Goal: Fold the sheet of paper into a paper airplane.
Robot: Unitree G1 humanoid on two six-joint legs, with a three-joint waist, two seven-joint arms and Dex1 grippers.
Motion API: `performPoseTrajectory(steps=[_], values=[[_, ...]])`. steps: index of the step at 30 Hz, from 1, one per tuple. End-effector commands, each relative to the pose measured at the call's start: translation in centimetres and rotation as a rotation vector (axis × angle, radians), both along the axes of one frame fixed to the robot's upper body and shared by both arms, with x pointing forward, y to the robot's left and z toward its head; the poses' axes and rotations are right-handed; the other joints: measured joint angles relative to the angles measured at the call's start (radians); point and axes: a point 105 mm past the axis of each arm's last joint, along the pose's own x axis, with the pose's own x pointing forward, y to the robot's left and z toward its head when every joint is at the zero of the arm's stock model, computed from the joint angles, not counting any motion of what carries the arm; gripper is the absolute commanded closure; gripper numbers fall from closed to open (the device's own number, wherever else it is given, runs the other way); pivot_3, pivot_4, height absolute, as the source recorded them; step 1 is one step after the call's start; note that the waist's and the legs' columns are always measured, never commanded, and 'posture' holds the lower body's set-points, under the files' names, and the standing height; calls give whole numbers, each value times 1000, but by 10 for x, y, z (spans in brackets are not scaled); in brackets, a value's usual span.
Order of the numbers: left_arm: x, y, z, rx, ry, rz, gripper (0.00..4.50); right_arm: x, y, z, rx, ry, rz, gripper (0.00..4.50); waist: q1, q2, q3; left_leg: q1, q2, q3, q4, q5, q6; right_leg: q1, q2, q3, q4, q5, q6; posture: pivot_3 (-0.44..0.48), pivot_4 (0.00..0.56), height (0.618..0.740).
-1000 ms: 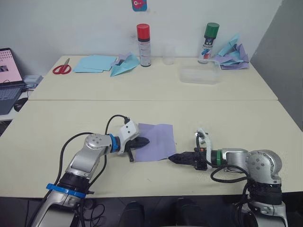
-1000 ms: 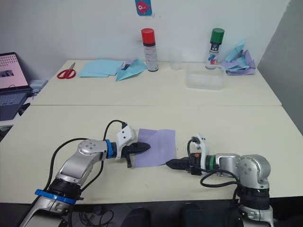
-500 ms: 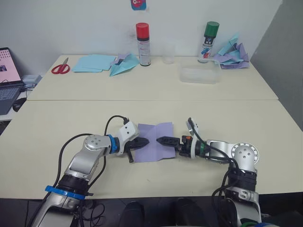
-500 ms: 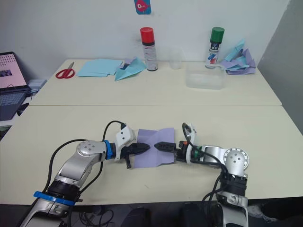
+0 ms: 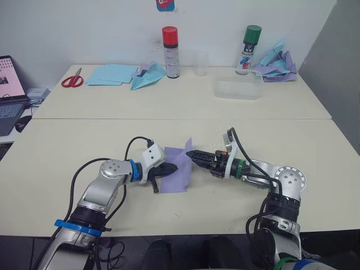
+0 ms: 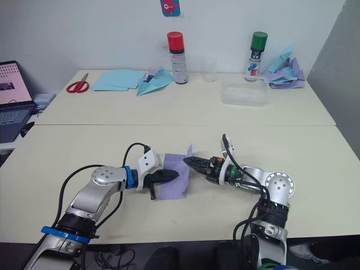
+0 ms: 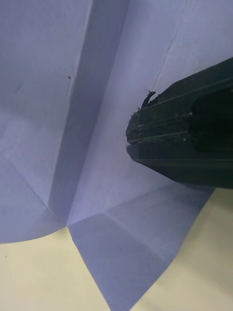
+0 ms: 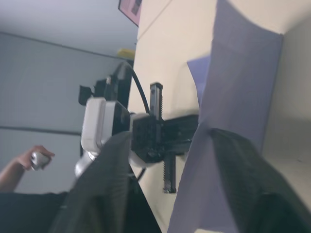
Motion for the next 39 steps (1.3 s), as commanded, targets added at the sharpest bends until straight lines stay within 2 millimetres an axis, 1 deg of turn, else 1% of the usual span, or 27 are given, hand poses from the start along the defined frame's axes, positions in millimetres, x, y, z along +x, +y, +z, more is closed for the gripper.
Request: performPoseTrajectory(steps=[1,4,5,9,12,14,16,17,19,20,22,23,25,28,30,33,35,39], values=[[2,9,-15,60,38,46,4500,5,2,12,47,-29,-12,3144,0,0,0,0,0,0,0,0,0,0,0,0,0,0,0,0,150,740],[2,10,-14,61,36,47,4500,7,5,9,53,-7,-26,4336,0,0,0,0,0,0,0,0,0,0,0,0,0,0,0,0,150,740],[2,10,-14,61,35,47,4500,7,5,8,53,-3,-28,4469,0,0,0,0,0,0,0,0,0,0,0,0,0,0,0,0,150,740],[2,10,-15,63,33,49,4500,7,11,0,41,19,-29,4469,-1,1,0,0,0,0,0,0,0,0,0,0,0,0,0,0,150,740],[1,10,-16,66,32,48,4500,9,12,-2,41,21,-35,4469,-1,1,0,0,0,0,0,0,0,0,0,0,0,0,0,0,150,740],[0,10,-16,68,32,47,4500,11,12,0,31,2,-38,4469,-1,1,1,0,0,0,0,0,0,0,0,0,0,0,0,0,150,740],[-1,11,-16,69,31,48,4500,13,5,6,-4,-51,-34,4469,-1,1,1,0,0,0,0,0,0,0,0,0,0,0,0,0,150,740],[-1,12,-16,71,31,49,4500,11,-1,10,-61,-116,-14,4469,-1,1,1,0,0,0,0,0,0,-1,0,0,0,0,0,0,150,740],[-3,14,-16,74,31,50,4500,-1,-10,17,-164,-240,64,4469,-1,2,2,-1,0,0,0,0,0,-1,-1,1,-1,0,0,0,150,740],[-3,15,-16,76,31,51,4500,-9,-15,21,-205,-305,110,4469,-1,2,2,-4,0,1,0,0,0,-4,-2,1,-1,0,0,0,150,740],[-3,15,-17,76,30,52,4500,-24,-24,23,-283,-412,195,4469,-1,2,2,-7,0,0,0,0,0,-6,-2,1,-2,0,0,0,150,740],[-4,16,-17,76,30,52,4500,-32,-28,21,-327,-465,239,4469,-1,2,2,-7,-1,1,0,0,0,-6,-2,1,-3,0,0,0,150,740],[-5,16,-17,75,29,52,4500,-43,-39,9,-445,-575,324,4469,-1,2,2,-7,-1,-1,-1,-1,1,-6,-1,-1,-3,-1,0,0,150,740],[-6,15,-17,73,27,51,4500,-47,-54,-9,-590,-722,409,4469,0,1,2,-7,0,-2,-1,-1,1,-6,-1,-2,-3,-1,0,0,150,740],[-6,15,-18,72,27,52,4500,-50,-59,-17,-633,-780,456,4469,-1,1,2,-6,0,-2,-1,-1,1,-6,-1,-2,-2,-1,0,0,150,740],[-7,15,-18,73,29,50,4500,-60,-61,-29,-660,-797,523,4469,0,1,2,-5,0,-2,0,-1,1,-6,-1,-2,-2,-1,0,0,150,740],[-7,15,-18,74,30,49,4500,-65,-57,-36,-644,-780,534,4469,0,1,2,-5,0,-1,0,-1,1,-6,-1,-2,-2,-1,0,0,150,740],[-7,15,-18,75,27,49,4500,-57,-46,-47,-615,-720,451,4469,-1,0,2,-6,0,-1,0,-1,1,-6,-1,-1,-2,-1,0,0,150,740]])
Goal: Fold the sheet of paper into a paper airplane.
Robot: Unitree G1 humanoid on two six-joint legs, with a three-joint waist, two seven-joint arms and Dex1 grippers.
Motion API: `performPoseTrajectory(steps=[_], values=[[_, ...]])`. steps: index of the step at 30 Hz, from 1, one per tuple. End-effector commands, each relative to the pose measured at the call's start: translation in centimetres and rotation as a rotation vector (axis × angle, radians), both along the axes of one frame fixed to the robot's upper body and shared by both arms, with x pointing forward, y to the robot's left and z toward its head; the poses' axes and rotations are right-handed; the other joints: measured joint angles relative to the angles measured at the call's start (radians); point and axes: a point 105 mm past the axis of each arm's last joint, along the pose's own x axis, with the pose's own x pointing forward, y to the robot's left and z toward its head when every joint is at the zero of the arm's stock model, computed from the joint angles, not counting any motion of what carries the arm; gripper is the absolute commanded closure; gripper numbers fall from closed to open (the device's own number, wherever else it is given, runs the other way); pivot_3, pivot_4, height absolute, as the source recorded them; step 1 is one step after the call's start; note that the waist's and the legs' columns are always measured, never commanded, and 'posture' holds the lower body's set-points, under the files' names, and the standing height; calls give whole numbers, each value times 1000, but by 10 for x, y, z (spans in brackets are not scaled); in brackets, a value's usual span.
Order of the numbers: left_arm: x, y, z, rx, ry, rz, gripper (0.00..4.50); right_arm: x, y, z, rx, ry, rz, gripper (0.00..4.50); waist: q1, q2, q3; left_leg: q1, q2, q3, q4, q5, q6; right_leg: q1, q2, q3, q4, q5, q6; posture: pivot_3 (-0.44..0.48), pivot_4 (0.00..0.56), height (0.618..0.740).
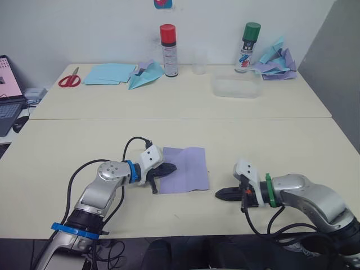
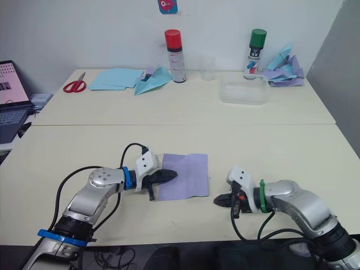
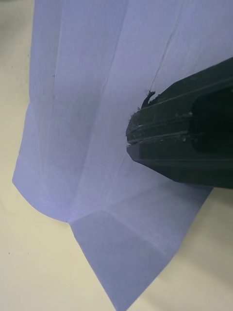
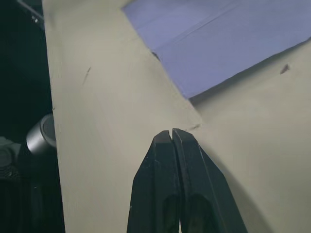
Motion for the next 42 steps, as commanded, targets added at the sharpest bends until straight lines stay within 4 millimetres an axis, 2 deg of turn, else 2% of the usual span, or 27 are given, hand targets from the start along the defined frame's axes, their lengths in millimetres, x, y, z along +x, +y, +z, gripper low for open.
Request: performPoseTrajectory(steps=[1,5,10,15,18,25,28,35,42], values=[[-3,11,-18,60,58,41,4500,8,7,-5,19,0,-50,4469,0,0,0,0,0,0,0,0,0,0,0,0,0,0,0,0,150,740],[-2,11,-17,60,54,44,4500,23,8,-15,22,-7,-135,4469,0,-1,0,0,0,1,0,0,0,0,0,0,0,0,0,0,150,740],[-1,14,-16,59,52,54,4500,39,14,-9,107,-2,-240,4469,-1,-1,-1,4,1,0,0,0,0,2,0,1,1,1,-1,0,150,740],[0,15,-17,59,50,59,4500,43,38,7,238,51,-235,4469,-2,-1,-1,5,1,1,0,0,0,2,0,2,2,1,-1,0,150,740],[0,14,-16,55,50,58,4500,53,51,15,295,51,-261,4469,-1,-1,-1,4,1,1,0,0,0,2,0,1,2,1,-1,0,150,740],[-2,15,-18,63,59,52,4500,64,72,28,338,20,-241,4469,-1,-1,-1,4,1,1,0,0,0,2,0,1,2,1,-1,0,150,740],[-2,15,-19,68,64,49,4500,63,84,25,320,13,-208,4469,-2,-1,-1,4,1,1,0,0,0,2,0,2,2,1,-1,0,150,740],[-3,18,-19,69,76,50,4500,70,102,3,192,-76,-161,4469,-4,-1,-1,4,1,1,0,0,0,1,1,1,2,1,-1,0,150,740],[-8,35,-14,62,133,92,4500,75,112,-9,118,-106,-123,4469,-17,-1,-1,6,5,2,-1,0,0,2,2,2,3,2,-2,0,150,740]])
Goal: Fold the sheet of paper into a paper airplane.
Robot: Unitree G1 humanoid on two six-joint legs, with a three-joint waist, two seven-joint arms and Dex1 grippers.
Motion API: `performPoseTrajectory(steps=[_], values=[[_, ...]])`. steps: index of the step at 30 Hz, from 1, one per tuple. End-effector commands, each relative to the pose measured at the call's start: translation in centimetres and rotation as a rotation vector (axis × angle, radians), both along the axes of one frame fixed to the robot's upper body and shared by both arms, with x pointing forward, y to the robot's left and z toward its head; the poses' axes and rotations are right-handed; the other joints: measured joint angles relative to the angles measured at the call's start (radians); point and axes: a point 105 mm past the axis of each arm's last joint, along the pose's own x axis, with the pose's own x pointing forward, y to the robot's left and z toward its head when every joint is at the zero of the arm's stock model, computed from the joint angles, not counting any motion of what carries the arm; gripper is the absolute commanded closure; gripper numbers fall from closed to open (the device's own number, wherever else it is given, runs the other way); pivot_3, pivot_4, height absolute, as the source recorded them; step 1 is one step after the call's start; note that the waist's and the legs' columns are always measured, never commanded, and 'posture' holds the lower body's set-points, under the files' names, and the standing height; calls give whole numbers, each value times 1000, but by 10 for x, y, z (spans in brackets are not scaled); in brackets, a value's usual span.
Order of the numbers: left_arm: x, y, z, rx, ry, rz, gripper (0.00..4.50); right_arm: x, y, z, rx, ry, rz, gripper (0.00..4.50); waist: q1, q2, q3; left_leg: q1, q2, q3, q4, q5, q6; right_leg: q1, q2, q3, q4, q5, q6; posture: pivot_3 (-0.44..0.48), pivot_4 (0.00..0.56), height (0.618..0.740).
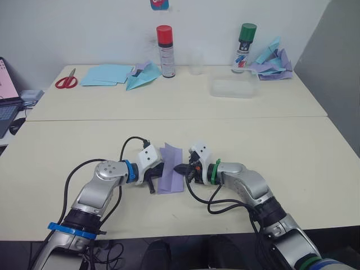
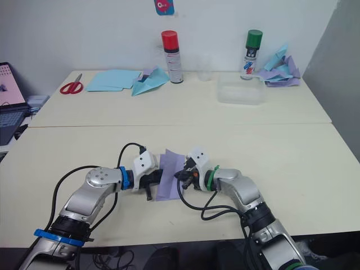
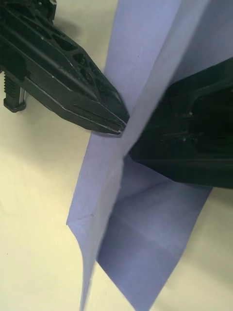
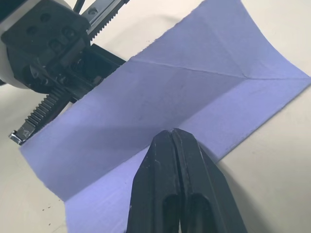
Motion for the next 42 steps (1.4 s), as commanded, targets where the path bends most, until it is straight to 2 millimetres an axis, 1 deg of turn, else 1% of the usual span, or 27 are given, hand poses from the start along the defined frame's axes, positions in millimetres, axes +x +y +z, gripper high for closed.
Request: performPoseTrajectory(steps=[1,3,5,7,9,10,11,13,15,16,19,22,24,25,27,29,32,35,37,39,40,42], values=[[-8,26,-12,38,114,66,4500,3,3,-6,-48,-27,13,4469,-4,0,0,0,2,0,0,0,0,0,1,0,0,0,0,0,150,740],[-8,31,-7,25,123,80,4500,3,2,-9,-74,-37,22,4469,-4,0,0,1,8,1,0,0,0,0,5,0,0,1,-1,0,150,740],[-6,41,7,-7,111,114,4500,2,1,-15,-118,-49,44,4469,-4,0,0,1,10,1,-1,0,0,0,8,-1,0,1,-2,0,150,740],[-5,49,17,-22,96,138,4500,1,-1,-19,-145,-53,52,4469,-4,0,0,1,11,0,-1,0,0,-1,10,-2,0,0,-4,0,150,740],[-3,54,28,-42,72,158,4500,2,-3,-22,-163,-55,53,4469,-4,0,0,1,11,0,-2,0,0,-1,10,-2,1,0,-7,0,150,740],[-1,54,37,-72,47,170,4500,2,-3,-22,-165,-56,52,4469,-3,0,0,1,11,0,-2,0,0,-1,10,-2,1,0,-7,0,150,740],[1,53,43,-93,30,178,4500,3,-3,-22,-164,-56,52,4469,-1,0,0,1,11,0,-2,0,0,-1,10,-2,1,0,-7,0,150,740],[4,40,66,-237,-7,177,4500,4,-3,-21,-160,-56,49,4469,2,0,0,1,11,0,-2,0,0,-1,10,-2,0,0,-7,0,150,740],[0,23,74,-306,-1,144,4500,4,-3,-20,-156,-59,50,4469,4,-1,0,1,11,0,-2,0,0,-1,9,-2,1,0,-7,0,150,740],[-3,17,72,-308,8,132,4500,4,-3,-20,-155,-62,52,4469,4,-1,0,1,11,1,-1,0,0,-1,9,-2,1,0,-7,0,150,740],[-7,6,50,-258,37,144,4500,3,-3,-18,-155,-68,60,4469,1,-1,0,2,10,2,-2,0,0,-1,9,0,1,0,-7,0,150,740],[-8,6,22,-165,60,178,4500,3,-4,-16,-154,-69,62,4469,2,-1,0,2,10,2,-2,0,0,-1,9,0,1,0,-7,0,150,740],[-7,11,6,-105,68,203,4500,2,-7,-13,-150,-69,63,4469,4,0,0,1,10,1,-2,0,0,-1,9,-1,0,0,-8,0,150,740],[-7,14,0,-85,72,208,4500,2,-8,-12,-148,-69,64,4469,5,-1,0,1,10,1,-2,0,0,-1,9,-1,0,0,-8,0,150,740],[-13,12,-9,-77,100,178,4500,1,-9,-5,-136,-99,81,4469,8,-1,0,1,10,1,-2,0,0,-1,9,-1,0,0,-8,0,150,740],[-18,9,-19,-61,118,141,4500,2,-6,7,-100,-174,110,4469,10,-1,0,1,10,2,-2,0,0,-1,7,0,0,0,-8,0,150,740],[-21,7,-33,-8,115,100,4500,17,-3,28,5,-219,36,4469,11,0,0,1,10,3,-2,0,0,-1,6,0,0,0,-8,0,150,740],[-21,6,-38,24,108,76,4500,33,-4,34,49,-204,-48,4469,14,0,0,1,9,4,-2,0,0,-1,6,0,0,0,-8,0,150,740],[-20,6,-39,35,102,69,4500,41,-6,29,36,-186,-69,4469,19,0,0,1,9,3,-2,0,0,-1,6,0,0,0,-7,0,150,740],[-19,7,-40,39,101,64,4500,49,-10,17,-18,-164,-97,4469,22,0,-1,1,9,4,-1,0,0,0,6,0,0,0,-7,0,150,740],[-19,7,-40,41,101,63,4500,53,-14,7,-77,-181,-100,4469,23,0,-1,1,9,4,-1,0,0,0,5,0,0,0,-7,0,150,740],[-18,8,-40,46,100,61,4500,58,-19,-4,-143,-196,-106,4469,26,0,-1,1,9,4,-1,0,0,0,5,1,-1,0,-7,0,150,740]])
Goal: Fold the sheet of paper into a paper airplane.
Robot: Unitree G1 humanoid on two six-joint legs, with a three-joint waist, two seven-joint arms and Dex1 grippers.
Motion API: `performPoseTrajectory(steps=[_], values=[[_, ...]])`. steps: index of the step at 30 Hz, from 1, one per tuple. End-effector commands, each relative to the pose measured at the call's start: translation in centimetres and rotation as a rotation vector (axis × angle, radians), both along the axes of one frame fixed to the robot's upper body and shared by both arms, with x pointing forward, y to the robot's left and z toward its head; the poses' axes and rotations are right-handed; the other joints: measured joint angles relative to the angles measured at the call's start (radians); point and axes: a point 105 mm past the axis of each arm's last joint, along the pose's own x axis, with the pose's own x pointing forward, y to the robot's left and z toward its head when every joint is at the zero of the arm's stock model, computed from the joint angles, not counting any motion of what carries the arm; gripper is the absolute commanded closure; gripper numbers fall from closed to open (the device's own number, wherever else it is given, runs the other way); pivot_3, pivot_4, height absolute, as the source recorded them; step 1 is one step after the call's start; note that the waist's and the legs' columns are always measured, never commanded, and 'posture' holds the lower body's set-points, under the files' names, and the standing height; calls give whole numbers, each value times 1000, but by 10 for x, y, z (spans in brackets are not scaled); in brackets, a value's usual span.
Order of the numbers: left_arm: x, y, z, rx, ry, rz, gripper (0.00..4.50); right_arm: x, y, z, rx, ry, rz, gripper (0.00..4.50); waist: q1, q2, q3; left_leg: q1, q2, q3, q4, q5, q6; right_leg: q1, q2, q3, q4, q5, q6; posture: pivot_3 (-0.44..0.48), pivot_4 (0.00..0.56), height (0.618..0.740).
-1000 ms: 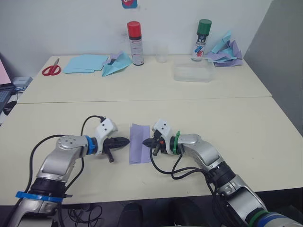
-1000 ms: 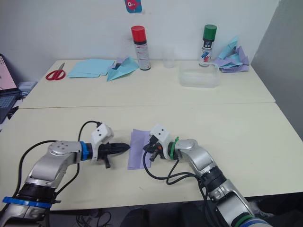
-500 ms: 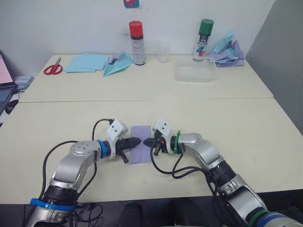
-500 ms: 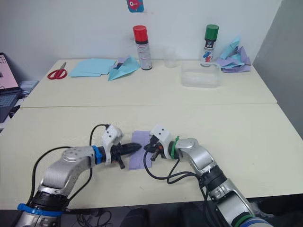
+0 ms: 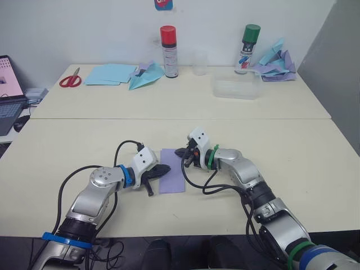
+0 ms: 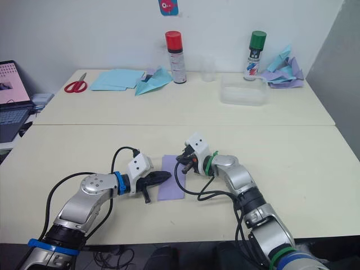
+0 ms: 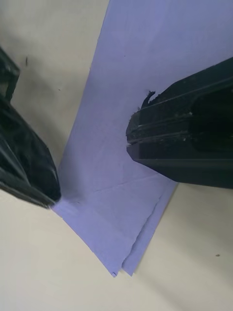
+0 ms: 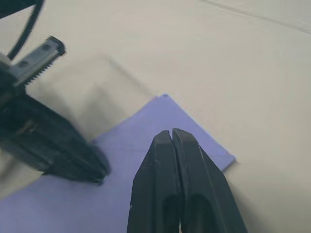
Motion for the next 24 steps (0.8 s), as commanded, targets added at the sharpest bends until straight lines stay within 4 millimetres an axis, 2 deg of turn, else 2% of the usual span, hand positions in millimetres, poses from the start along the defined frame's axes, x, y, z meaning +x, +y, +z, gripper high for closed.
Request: performPoseTrajectory(steps=[1,5,10,16,18,24], values=[[-11,9,-35,79,119,14,4500,10,-8,-11,-90,-41,-33,4469,0,1,-1,0,0,0,0,0,0,0,0,0,0,0,0,0,150,740],[-9,10,-36,89,114,17,4500,27,-18,-19,-127,-61,-144,4469,0,4,-6,2,0,1,0,0,0,1,0,0,1,1,-1,0,150,740],[-11,10,-37,90,117,14,4500,38,-26,-4,-55,-112,-197,4469,1,5,-7,3,0,1,0,0,0,2,0,0,1,2,-1,0,150,740],[-13,10,-38,92,126,6,4500,12,-3,34,230,-139,-12,4469,2,6,-7,1,1,2,0,0,0,1,0,1,0,1,-1,0,150,740],[-13,9,-38,97,122,1,4500,2,-2,29,202,-159,42,4469,1,6,-6,1,1,2,0,0,0,1,0,1,0,1,-1,0,150,740],[-11,9,-38,101,118,-5,4500,-15,-3,-5,47,-90,105,4469,2,7,-6,1,0,1,0,0,0,1,1,0,0,1,-2,0,150,740]])
